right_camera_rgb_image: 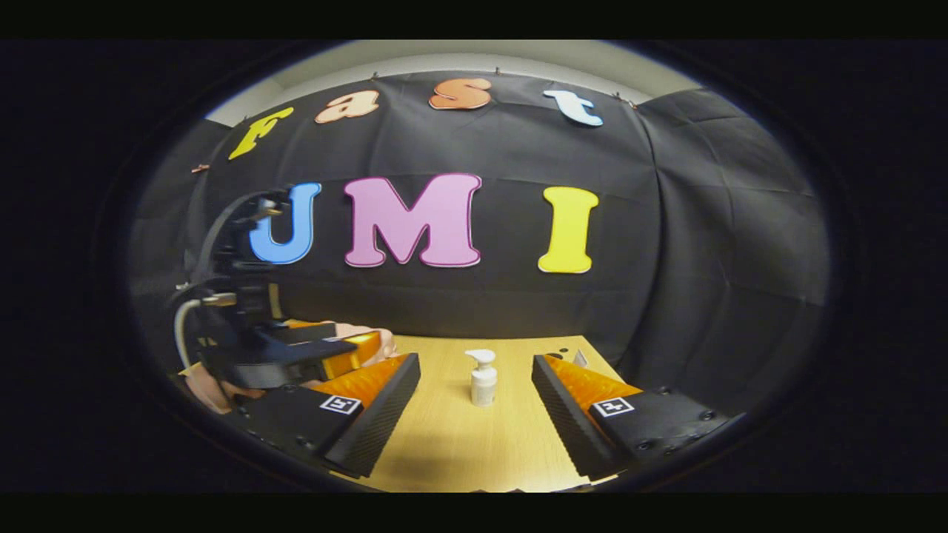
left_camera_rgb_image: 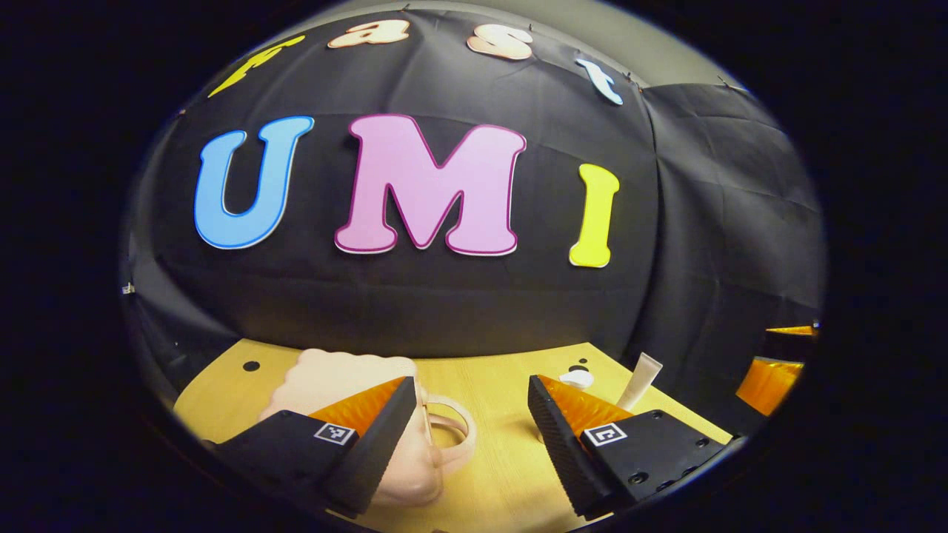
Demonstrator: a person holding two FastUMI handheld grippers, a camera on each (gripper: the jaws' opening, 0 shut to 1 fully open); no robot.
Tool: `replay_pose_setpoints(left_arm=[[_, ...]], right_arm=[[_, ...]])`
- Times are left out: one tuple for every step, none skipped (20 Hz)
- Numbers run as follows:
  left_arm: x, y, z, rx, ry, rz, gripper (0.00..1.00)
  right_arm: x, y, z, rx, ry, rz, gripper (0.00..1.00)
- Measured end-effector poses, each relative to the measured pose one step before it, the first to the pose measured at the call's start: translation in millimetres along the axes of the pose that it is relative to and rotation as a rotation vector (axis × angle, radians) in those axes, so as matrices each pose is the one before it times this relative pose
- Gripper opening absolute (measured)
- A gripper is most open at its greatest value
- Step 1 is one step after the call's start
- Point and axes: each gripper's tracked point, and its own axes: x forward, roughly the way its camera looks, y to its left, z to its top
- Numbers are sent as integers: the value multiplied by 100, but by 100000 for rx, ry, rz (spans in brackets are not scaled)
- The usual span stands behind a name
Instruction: First open the suitcase, pack the skin care products into it, and then close the suitcase.
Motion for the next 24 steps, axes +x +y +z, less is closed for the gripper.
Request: replay_pose_setpoints(left_arm=[[1873,-534,-1312,-1172,3495,127,96],[1656,-442,-1409,-953,3284,459,96],[1542,-119,-1154,-228,2901,1442,96],[1727,33,-1274,391,3357,1881,96],[1448,-319,-1153,392,3444,447,96],[1474,-113,-1189,1014,3427,1303,96],[1209,164,-897,933,3229,2010,96],[893,64,-888,219,3084,2112,96],[750,199,-714,-531,3258,2546,96],[790,-37,-740,-781,2936,1439,96],[673,156,-691,-114,2493,2508,91],[918,207,-256,2285,950,2199,90],[623,273,126,2641,500,2274,89],[629,-44,-376,953,1707,1401,88],[532,89,-517,-368,2676,2356,87],[736,405,-668,-1257,3294,2704,86],[533,527,-577,-245,2965,3484,74],[171,559,-97,612,1040,2573,71],[192,289,218,483,-694,416,63],[-15,408,275,-313,-120,1175,59],[-353,217,180,-1455,337,-870,42],[-50,-237,111,-1305,141,-2719,34],[-313,-187,257,-195,237,-2298,27],[-508,-91,347,-199,-267,-1785,25]], right_arm=[[485,-373,-511,-102,855,217,97],[519,-550,-604,-374,1380,2,97],[647,-974,-649,-234,1465,-686,97],[630,-1231,-266,152,736,-1837,97],[808,-1306,-137,741,514,-2033,97],[734,-1049,-152,1112,829,-2078,97],[686,-889,-174,-396,1388,-1651,97],[598,-775,-96,-2708,794,-1830,97],[471,-868,-96,-2578,479,-1763,97],[286,-265,233,-851,-455,-719,97],[246,-194,131,418,-118,-730,97],[284,-80,-172,1211,817,-26,97],[142,192,-390,1916,1636,464,97],[228,222,-297,1973,1374,540,97],[181,198,-286,1194,996,263,97],[146,59,-250,178,739,-38,97],[194,-77,-219,-561,617,-68,97],[108,-67,-63,-264,438,-18,97],[96,-99,-51,221,-23,36,97],[96,-74,35,276,80,-44,97],[91,-76,-66,153,114,-179,97],[127,-66,-13,11,-19,-136,97],[122,-1,38,-75,-111,-127,97],[92,145,56,-214,-284,136,97]])
